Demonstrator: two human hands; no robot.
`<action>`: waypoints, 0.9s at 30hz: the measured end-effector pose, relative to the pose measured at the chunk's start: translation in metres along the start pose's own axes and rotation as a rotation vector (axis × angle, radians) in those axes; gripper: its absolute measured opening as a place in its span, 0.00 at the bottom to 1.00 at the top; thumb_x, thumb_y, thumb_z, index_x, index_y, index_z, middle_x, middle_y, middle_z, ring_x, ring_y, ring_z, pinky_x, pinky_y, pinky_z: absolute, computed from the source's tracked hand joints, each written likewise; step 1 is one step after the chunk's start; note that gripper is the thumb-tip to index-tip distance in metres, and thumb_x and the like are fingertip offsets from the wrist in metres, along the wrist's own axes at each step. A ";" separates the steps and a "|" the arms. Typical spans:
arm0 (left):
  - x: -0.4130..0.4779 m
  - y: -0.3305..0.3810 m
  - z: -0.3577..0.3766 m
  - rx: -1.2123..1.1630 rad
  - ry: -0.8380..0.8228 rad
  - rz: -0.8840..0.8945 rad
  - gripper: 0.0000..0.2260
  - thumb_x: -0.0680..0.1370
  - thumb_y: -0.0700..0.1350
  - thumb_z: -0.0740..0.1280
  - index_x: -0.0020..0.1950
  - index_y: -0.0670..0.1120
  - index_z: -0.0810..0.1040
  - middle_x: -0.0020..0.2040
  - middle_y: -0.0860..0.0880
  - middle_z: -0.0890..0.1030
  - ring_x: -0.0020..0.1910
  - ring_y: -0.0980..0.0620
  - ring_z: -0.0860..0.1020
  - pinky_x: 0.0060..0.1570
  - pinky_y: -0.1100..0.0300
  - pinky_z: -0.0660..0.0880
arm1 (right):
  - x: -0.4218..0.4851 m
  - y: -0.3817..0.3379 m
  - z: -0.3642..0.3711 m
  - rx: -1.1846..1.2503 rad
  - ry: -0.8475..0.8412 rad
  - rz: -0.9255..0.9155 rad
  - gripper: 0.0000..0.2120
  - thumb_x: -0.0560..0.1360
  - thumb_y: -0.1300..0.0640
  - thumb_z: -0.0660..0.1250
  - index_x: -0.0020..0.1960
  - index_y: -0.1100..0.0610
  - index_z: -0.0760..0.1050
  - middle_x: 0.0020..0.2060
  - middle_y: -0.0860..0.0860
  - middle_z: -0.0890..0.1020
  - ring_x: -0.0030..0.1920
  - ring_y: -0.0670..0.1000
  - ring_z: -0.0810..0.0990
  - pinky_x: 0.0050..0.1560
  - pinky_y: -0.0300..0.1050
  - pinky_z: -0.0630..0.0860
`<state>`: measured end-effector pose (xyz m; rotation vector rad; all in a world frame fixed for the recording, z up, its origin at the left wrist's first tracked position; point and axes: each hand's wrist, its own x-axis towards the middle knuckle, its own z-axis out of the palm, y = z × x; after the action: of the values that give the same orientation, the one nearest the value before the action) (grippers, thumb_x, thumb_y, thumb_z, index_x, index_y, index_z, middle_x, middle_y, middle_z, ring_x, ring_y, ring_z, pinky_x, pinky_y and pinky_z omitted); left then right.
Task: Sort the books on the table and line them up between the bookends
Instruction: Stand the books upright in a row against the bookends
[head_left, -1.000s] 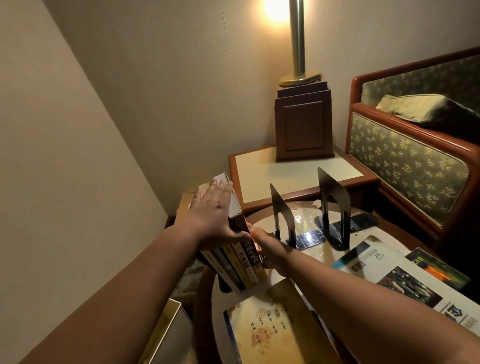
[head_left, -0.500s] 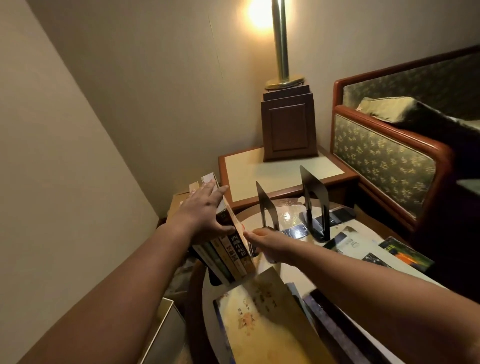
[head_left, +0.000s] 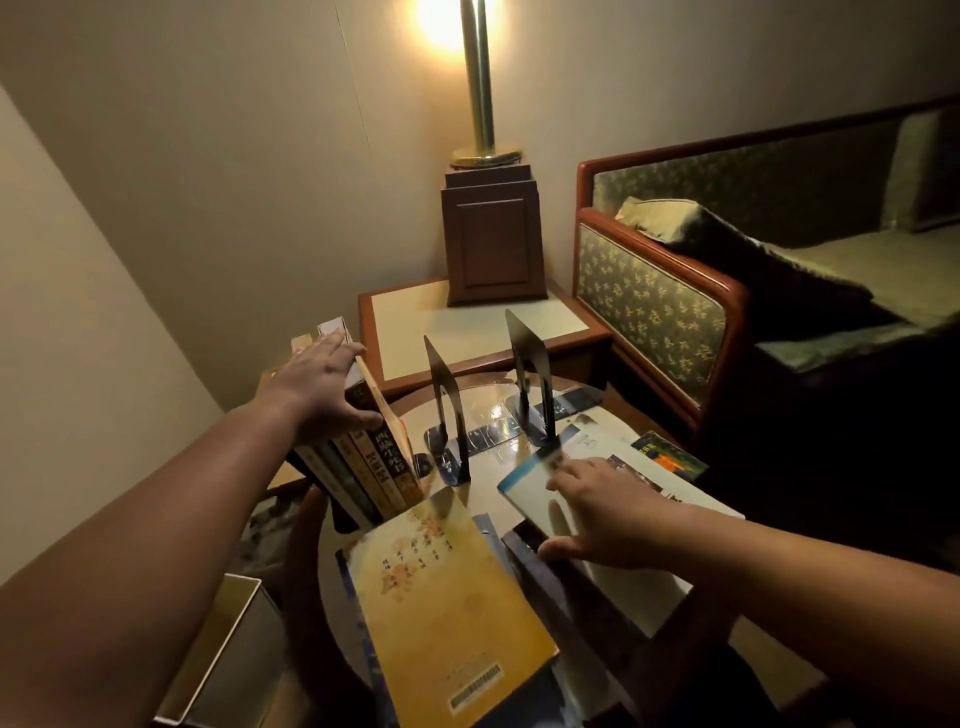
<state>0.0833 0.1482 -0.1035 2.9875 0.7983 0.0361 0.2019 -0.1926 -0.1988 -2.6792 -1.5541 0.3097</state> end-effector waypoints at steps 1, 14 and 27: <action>0.000 0.000 0.000 -0.001 -0.001 -0.001 0.48 0.66 0.65 0.75 0.79 0.53 0.56 0.81 0.47 0.51 0.80 0.45 0.49 0.76 0.44 0.51 | -0.002 -0.001 0.002 -0.025 -0.006 0.016 0.44 0.68 0.25 0.62 0.75 0.51 0.61 0.74 0.53 0.64 0.72 0.56 0.64 0.69 0.56 0.67; 0.002 0.001 0.001 0.012 0.009 0.006 0.48 0.67 0.65 0.74 0.80 0.52 0.55 0.81 0.47 0.51 0.80 0.46 0.49 0.76 0.45 0.51 | 0.062 -0.032 -0.001 -0.173 -0.146 0.100 0.40 0.67 0.39 0.75 0.73 0.48 0.63 0.70 0.59 0.64 0.68 0.65 0.63 0.57 0.63 0.76; -0.003 0.005 0.000 0.011 0.028 0.000 0.48 0.67 0.65 0.74 0.80 0.51 0.55 0.81 0.47 0.52 0.80 0.45 0.51 0.76 0.45 0.52 | 0.035 -0.036 -0.009 0.025 -0.048 -0.022 0.31 0.69 0.59 0.75 0.67 0.52 0.63 0.57 0.57 0.74 0.52 0.57 0.77 0.50 0.54 0.81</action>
<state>0.0830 0.1427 -0.1030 3.0041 0.8042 0.0734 0.1890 -0.1440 -0.1913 -2.6537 -1.5804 0.3928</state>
